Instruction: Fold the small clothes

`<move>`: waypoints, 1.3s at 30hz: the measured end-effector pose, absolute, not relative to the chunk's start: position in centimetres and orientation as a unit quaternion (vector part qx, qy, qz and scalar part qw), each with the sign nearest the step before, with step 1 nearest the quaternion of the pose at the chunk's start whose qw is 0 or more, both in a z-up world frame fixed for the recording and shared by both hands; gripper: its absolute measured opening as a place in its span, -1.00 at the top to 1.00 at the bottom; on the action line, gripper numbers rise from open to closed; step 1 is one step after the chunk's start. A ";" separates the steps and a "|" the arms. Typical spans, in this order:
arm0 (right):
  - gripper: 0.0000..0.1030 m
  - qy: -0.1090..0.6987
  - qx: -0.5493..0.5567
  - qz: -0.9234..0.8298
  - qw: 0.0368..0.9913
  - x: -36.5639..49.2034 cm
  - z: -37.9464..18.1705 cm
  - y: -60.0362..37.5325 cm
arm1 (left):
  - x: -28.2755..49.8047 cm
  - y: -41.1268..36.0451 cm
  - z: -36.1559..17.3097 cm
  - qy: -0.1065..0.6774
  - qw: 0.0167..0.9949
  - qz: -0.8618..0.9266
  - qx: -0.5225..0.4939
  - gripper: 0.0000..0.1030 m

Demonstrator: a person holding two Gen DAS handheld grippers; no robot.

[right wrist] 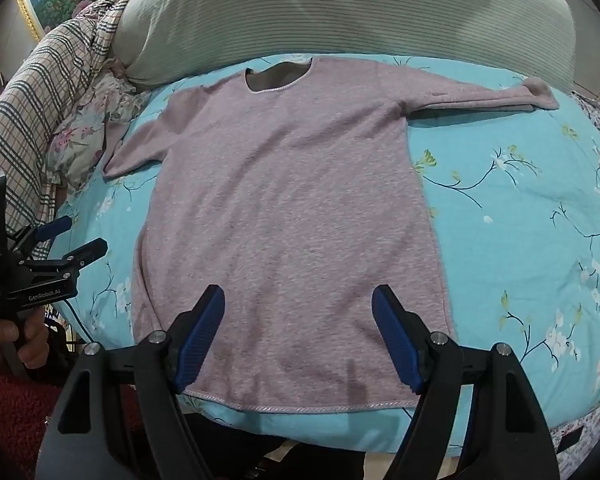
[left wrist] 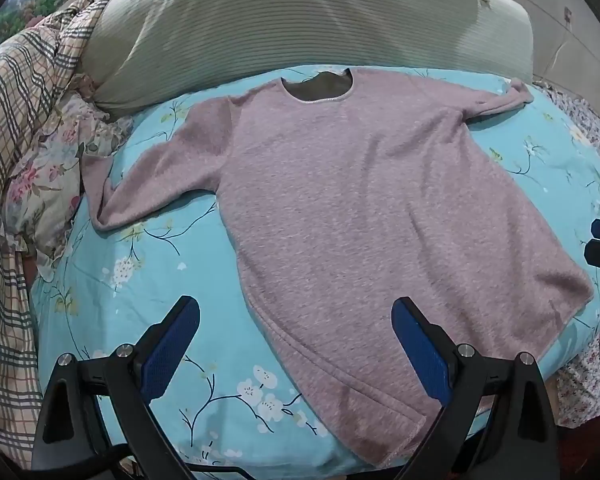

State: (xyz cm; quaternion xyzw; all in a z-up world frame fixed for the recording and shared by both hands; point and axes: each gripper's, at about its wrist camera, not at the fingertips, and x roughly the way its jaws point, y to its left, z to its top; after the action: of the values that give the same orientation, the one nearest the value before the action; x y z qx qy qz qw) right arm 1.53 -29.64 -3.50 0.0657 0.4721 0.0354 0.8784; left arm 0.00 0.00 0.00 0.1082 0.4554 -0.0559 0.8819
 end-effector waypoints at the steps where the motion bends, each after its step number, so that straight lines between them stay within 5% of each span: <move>1: -0.49 0.472 0.066 0.036 0.878 1.6 -3.5 -29.6 | 0.0 -0.1 0.0 0.455 0.882 -0.056 0.108 -0.89; 39: -0.49 0.472 0.077 0.035 0.878 2.8 -3.3 -29.8 | 1.1 -1.0 -0.5 0.459 0.876 -0.056 0.136 -0.89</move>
State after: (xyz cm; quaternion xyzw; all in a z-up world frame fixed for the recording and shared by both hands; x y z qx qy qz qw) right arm 2.80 -29.85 -3.28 0.0772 0.4717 0.0352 0.8777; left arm 1.14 -0.97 -0.54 0.1357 0.4588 -0.0564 0.8763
